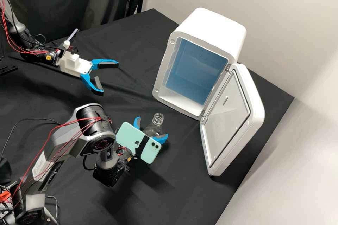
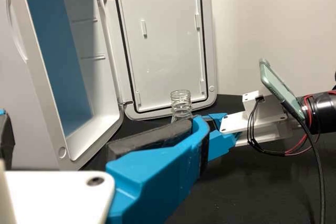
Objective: Take the flask out of the incubator
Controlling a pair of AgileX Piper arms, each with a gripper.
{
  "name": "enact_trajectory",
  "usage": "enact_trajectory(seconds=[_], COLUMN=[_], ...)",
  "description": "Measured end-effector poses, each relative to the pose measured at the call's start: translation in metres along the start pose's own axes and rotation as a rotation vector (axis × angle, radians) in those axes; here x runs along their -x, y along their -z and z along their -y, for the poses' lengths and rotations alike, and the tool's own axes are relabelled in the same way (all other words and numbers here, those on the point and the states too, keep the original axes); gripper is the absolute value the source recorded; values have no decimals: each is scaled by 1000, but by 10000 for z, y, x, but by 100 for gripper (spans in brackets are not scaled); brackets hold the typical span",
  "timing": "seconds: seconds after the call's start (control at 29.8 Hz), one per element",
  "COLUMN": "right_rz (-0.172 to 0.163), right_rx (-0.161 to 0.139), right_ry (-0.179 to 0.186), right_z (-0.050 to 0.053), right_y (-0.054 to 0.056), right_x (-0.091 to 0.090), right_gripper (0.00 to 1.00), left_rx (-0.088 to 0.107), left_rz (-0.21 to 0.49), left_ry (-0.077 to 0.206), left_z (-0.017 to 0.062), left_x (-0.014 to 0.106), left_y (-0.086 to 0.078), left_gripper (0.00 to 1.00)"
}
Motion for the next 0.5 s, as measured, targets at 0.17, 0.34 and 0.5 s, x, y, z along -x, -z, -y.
enact_trajectory(seconds=[0.17,0.34,0.5], right_rz=[0,0,-2], right_rx=[0,0,5], right_ry=[0,0,-7], right_z=[0,0,-28], right_y=[0,0,26], right_x=[0,0,37], right_gripper=[100,100,100], left_rx=[-3,-2,-2], left_rz=[20,22,22], left_ry=[2,-7,-7], left_z=[3,9,9], left_x=[1,18,18], left_y=[-19,-18,-18], left_gripper=[100,100,100])
